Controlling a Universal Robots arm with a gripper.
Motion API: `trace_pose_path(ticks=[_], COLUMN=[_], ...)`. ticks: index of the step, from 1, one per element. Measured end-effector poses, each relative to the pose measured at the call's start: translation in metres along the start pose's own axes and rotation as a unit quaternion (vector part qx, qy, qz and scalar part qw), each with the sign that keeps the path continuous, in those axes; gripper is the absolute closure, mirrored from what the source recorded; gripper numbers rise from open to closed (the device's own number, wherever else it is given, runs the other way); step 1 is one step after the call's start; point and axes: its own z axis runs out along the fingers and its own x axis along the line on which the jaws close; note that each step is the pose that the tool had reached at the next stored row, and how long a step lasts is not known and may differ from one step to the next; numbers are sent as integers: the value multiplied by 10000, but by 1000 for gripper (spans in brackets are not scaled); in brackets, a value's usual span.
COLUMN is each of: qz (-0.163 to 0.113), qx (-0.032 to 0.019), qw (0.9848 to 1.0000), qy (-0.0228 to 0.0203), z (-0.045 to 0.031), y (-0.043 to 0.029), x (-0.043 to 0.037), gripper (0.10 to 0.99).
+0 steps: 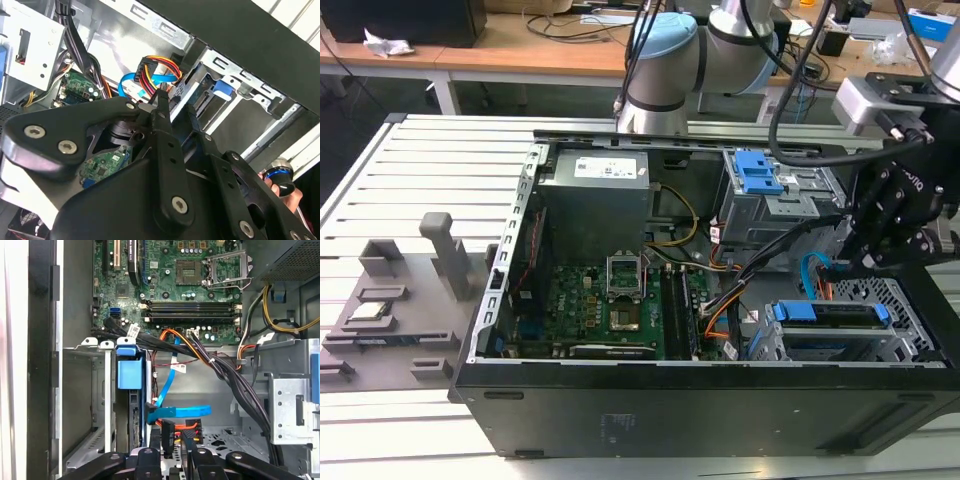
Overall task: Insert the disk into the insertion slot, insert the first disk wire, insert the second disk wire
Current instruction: 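Insert the first disk wire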
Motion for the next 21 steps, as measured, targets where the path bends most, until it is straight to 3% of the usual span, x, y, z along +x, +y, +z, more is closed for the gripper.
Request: trace_pose_path(ticks=[7, 12, 13, 15, 21], qz=[2, 3, 3, 3, 4], qx=[3, 3, 3, 3, 3], qw=[10000, 10000, 10000, 10000, 10000], qy=[70, 70, 71, 71, 71], z=[46, 46, 46, 46, 49], y=[31, 31, 31, 31, 26], x=[4, 4, 4, 4, 21], gripper=[784, 800, 867, 918, 918])
